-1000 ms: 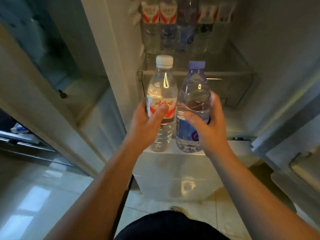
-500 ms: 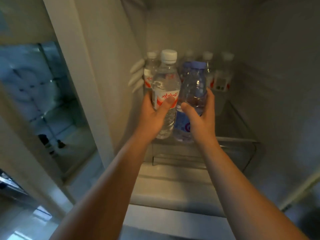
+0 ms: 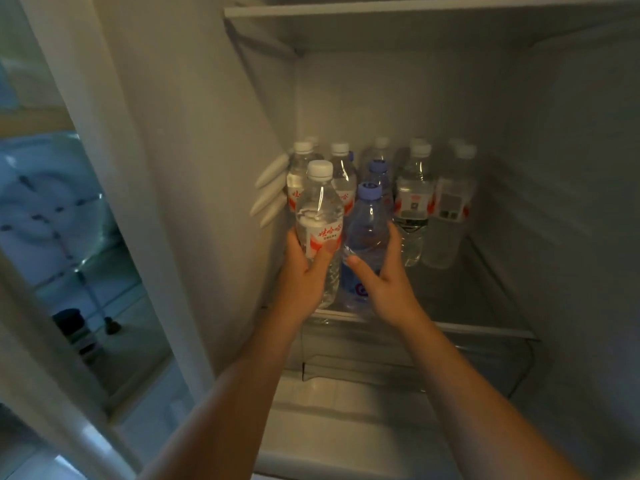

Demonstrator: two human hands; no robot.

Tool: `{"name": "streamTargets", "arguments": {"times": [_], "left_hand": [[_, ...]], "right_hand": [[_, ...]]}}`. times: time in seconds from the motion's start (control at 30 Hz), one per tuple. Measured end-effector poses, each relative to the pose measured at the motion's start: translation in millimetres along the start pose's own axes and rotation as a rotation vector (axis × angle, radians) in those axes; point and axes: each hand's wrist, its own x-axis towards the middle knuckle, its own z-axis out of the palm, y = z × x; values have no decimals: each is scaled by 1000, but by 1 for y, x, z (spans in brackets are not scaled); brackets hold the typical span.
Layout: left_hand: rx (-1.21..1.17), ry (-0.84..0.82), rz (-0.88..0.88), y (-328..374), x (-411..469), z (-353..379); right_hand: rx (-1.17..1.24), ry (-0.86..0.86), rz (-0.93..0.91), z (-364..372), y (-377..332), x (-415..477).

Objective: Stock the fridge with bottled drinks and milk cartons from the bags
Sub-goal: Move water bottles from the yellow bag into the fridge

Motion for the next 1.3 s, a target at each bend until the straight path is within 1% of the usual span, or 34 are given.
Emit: {"name": "streamTargets", "arguments": {"times": [0.07,0.2,0.3,0.37,0.43,0.53,0.63,0.73,0.93,1.07,1.2,1.3], "left_hand": [[59,-8,12,-8,-6,-4],[259,-29,3,-28,-18,-9],[464,50,23,-34,-23,-9],[546,130,66,-34,-25,-9],[532,204,89,-33,-27,-8],[430,283,76,-35,-27,-7],[465,333,71,-36,-27,-6],[512,322,42,-38,-24,-8],[573,286,21,-38,-15,-8],[610,204,-11,-39,-10,-7],[615,183,-3,-40,-8,-7],[658,134,-21,-41,-7,-4]], "right_hand": [[0,-22,24,-2,6,-4],[-66,-112,100,-9,19,-10],[-168,-183,177,-13,26,-12],[-234,-214,220,-13,29,-11],[-317,-221,241,-12,32,-9],[-513,-204,225,-9,36,-6],[-657,-204,232,-5,38,-2],[-789,-224,215,1,41,5],[-805,-212,234,12,45,22],[-903,-223,212,17,43,24],[-950,-216,226,20,38,23],[-973,-211,225,20,37,22]]}}
